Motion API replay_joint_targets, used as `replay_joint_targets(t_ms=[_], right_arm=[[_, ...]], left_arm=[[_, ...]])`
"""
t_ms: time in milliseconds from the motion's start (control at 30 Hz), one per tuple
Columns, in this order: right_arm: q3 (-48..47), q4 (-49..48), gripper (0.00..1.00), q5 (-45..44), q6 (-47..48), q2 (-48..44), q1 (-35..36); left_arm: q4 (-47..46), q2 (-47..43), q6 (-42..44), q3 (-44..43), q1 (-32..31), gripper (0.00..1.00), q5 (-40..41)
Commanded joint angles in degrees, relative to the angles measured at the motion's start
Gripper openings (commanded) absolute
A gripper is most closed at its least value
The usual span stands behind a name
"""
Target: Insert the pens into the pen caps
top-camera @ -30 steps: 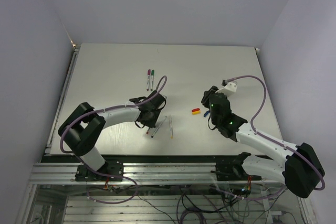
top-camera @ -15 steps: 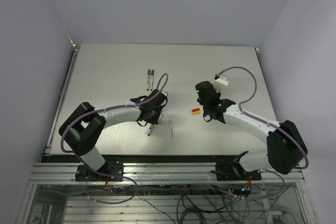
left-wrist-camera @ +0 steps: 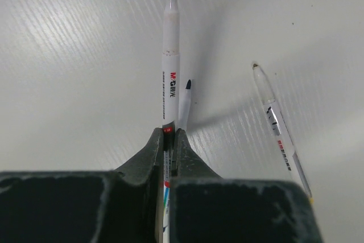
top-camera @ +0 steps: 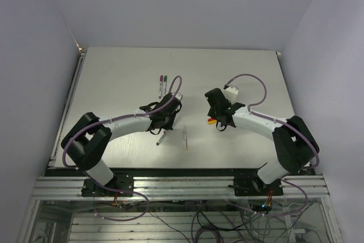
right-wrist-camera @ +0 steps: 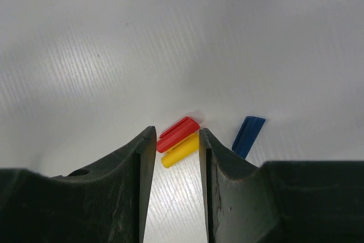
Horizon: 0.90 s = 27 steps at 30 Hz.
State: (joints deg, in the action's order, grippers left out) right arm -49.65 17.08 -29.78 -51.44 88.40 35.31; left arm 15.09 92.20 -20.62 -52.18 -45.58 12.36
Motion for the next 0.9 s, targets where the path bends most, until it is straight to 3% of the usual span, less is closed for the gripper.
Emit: replay_joint_targets(t_ms=[0, 467, 867], right_arm=[[-1.77, -1.88, 0.36, 3.73, -0.42, 2.47, -0.54], [-3.03, -2.46, 0.35, 5.89, -0.65, 5.60, -0.57], [-2.60, -2.19, 0.34, 6.60, -1.50, 6.53, -0.64]], left_arm=[[-1.22, -2.46, 0.08, 0.00, 0.77, 0.07, 3.19], [9.26, -0.18, -7.08, -2.47, 4.29, 0.07, 14.48], [11.36, 3.23, -6.95, -2.92, 4.64, 0.07, 10.19]])
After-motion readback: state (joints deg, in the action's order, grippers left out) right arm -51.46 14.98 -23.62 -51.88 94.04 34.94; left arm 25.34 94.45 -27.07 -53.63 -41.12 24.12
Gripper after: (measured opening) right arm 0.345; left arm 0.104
